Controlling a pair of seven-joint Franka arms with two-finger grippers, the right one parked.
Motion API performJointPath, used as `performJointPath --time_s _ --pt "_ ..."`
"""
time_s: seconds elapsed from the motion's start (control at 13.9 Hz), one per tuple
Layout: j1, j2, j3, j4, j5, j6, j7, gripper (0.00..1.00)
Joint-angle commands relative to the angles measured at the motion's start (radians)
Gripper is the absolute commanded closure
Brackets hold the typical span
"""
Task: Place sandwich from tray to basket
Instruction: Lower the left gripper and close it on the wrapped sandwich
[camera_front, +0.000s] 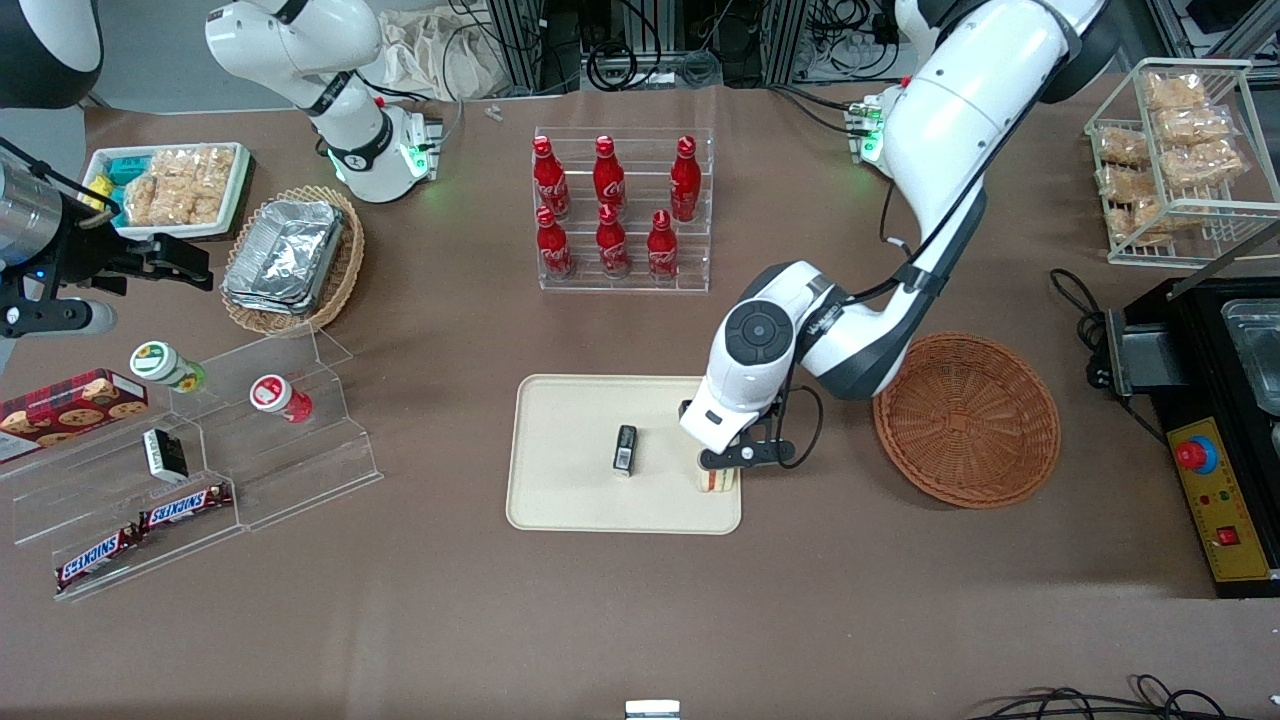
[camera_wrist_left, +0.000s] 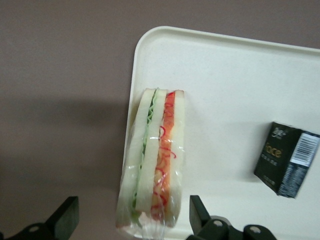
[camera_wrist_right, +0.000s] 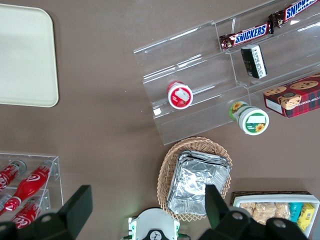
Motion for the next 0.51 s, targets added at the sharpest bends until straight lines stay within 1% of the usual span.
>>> performJointPath --time_s 0.0,0.07,0.14,0.29,0.43 --pt "-0.014 0.04 0.004 0.029 0.049 0.026 -0.016 0.02" --pt "-0.016 0.051 0.004 0.029 0.05 0.035 -0.016 0.05" --pt "-0.016 0.053 0.005 0.026 0.05 0.054 -0.016 0.1" --pt "-0.016 0.062 0.005 0.023 0.053 0.071 -0.014 0.34" --pt "-0.016 0.071 0.005 0.023 0.093 0.081 -0.025 0.57"
